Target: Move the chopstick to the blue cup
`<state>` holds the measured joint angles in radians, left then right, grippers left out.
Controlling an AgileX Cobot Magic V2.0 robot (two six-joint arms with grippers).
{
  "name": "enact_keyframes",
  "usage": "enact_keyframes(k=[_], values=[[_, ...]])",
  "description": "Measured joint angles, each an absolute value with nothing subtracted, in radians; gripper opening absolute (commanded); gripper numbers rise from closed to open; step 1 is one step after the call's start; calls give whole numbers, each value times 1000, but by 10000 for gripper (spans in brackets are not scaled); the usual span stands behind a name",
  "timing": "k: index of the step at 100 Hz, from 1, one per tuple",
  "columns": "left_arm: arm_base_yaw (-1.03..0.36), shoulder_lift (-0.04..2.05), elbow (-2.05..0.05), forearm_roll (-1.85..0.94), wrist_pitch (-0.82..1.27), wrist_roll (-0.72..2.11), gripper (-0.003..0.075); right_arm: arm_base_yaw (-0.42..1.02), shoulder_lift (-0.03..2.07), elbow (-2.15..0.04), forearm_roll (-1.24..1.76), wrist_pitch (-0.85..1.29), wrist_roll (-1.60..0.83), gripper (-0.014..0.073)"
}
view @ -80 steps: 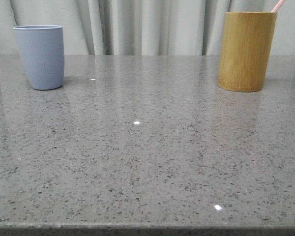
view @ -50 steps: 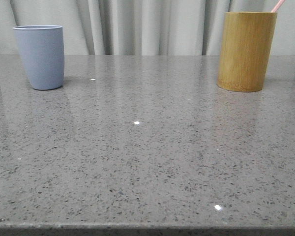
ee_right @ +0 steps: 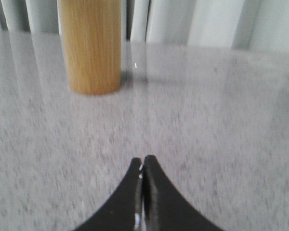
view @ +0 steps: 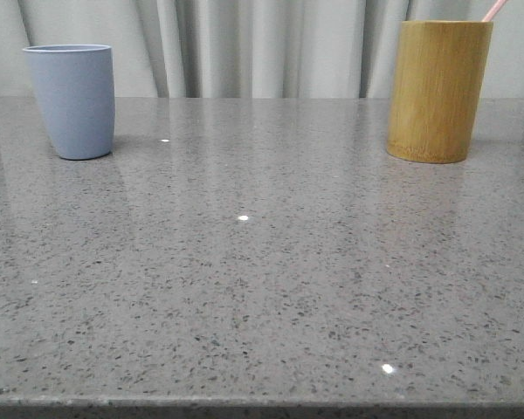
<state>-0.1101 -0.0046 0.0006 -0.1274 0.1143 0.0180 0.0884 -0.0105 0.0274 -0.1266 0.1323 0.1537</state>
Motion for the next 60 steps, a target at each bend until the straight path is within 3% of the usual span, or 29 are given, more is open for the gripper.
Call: enact_keyframes(k=[15,26,60], values=[[-110,-5,0,-216,19,18,-19,88,-11,27,-120,-25,154,-68],[-110,-5,-30,-231,27,18,-19,88,-11,-5,-88,-24,158,-68],[-110,130,-441,-235,444,18,-19,88,9,-393,-57,440,161,-68]])
